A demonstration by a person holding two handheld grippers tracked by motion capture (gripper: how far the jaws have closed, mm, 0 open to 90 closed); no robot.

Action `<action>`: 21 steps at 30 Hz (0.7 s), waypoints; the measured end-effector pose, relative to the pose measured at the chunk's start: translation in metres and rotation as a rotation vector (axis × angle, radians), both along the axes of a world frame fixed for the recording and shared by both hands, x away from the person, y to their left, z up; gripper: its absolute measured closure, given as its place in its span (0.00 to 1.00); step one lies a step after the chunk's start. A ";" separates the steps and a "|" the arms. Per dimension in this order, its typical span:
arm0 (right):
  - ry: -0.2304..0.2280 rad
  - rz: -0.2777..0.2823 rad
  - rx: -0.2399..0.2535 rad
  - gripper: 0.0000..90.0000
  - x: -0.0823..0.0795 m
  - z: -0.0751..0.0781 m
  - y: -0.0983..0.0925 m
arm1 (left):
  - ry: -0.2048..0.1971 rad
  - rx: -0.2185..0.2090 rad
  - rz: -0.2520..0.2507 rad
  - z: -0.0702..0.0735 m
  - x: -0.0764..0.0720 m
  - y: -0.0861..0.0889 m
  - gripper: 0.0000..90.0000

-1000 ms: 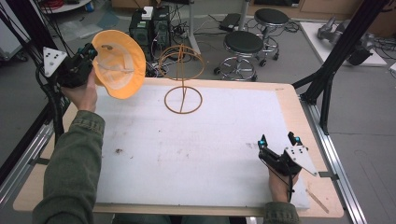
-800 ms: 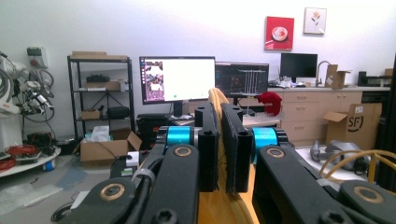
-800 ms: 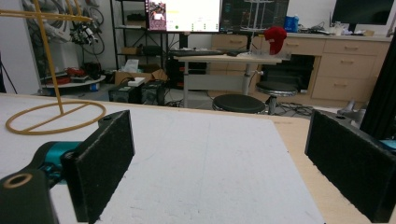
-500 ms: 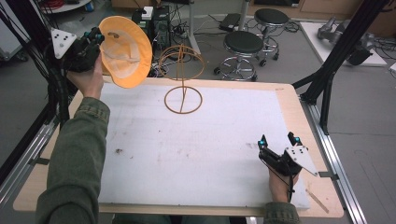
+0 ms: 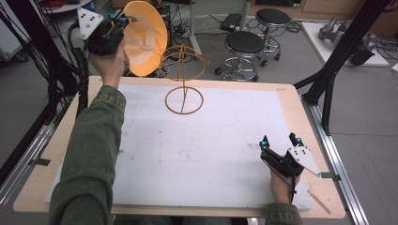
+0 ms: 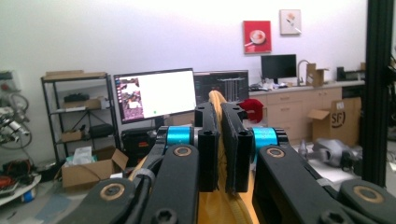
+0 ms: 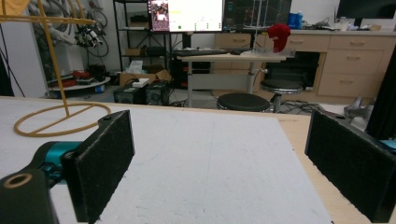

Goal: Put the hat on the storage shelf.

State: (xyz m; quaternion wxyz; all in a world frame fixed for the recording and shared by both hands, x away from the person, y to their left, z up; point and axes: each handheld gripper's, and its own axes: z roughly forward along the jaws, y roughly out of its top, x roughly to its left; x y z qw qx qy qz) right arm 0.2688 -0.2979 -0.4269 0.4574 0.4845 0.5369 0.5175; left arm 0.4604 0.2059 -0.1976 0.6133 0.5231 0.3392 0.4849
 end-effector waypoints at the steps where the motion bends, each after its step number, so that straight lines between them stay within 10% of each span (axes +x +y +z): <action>1: 0.000 0.000 0.000 0.08 0.000 0.000 0.000 | -0.006 0.004 -0.006 0.001 0.001 -0.006 0.95; 21: -0.003 0.008 0.041 0.08 -0.002 0.000 -0.003 | -0.007 0.100 -0.108 0.010 0.011 -0.100 0.94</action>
